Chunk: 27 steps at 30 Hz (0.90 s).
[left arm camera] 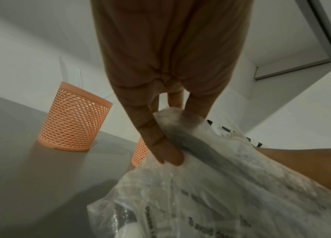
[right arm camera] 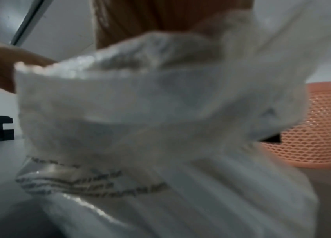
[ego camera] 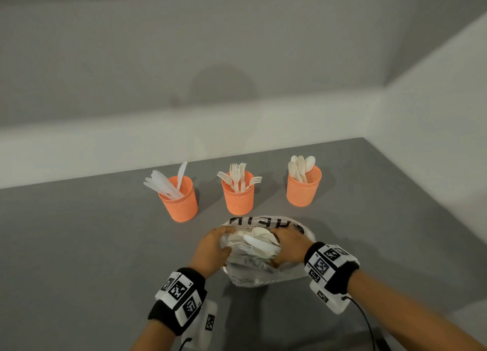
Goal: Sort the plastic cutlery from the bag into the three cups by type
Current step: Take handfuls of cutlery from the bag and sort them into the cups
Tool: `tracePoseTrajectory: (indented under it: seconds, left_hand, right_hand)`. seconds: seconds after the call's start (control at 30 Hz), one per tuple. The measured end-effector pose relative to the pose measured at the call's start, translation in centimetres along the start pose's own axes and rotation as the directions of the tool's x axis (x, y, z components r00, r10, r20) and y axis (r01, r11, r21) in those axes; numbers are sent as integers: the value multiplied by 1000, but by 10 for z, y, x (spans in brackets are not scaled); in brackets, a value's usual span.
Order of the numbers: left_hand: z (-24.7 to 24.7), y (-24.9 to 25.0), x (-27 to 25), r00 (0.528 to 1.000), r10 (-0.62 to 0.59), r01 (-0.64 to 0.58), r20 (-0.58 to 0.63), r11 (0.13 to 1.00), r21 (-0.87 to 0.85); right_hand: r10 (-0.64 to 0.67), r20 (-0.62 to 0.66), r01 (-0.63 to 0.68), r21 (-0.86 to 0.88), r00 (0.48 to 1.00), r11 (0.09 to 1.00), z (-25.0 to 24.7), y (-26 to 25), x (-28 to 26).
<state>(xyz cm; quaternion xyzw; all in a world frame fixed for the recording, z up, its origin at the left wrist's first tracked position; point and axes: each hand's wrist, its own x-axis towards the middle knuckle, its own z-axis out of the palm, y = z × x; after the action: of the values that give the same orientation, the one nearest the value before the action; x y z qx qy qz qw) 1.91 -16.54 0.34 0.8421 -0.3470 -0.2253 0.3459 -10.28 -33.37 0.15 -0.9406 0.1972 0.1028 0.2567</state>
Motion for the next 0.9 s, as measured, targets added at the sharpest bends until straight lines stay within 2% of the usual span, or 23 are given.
tracePoseTrajectory:
  seconds: [0.33, 0.47, 0.7, 0.9]
  left_hand:
    - [-4, -1, -9, 1000, 21, -21, -5, 999, -29]
    - [-6, -2, -12, 999, -7, 4, -42, 998, -66]
    - [-22, -21, -25, 979, -89, 79, -183, 995, -59]
    - [-53, -54, -44, 908, -195, 187, -371, 981, -58]
  right_hand:
    - [-2, 136, -23, 178, 991, 984, -7, 6, 4]
    - [-23, 169, -4, 159, 985, 987, -11, 5, 11]
    - [-110, 166, 85, 152, 980, 985, 4, -24, 27]
    - [-202, 187, 190, 79, 961, 979, 29, -82, 52]
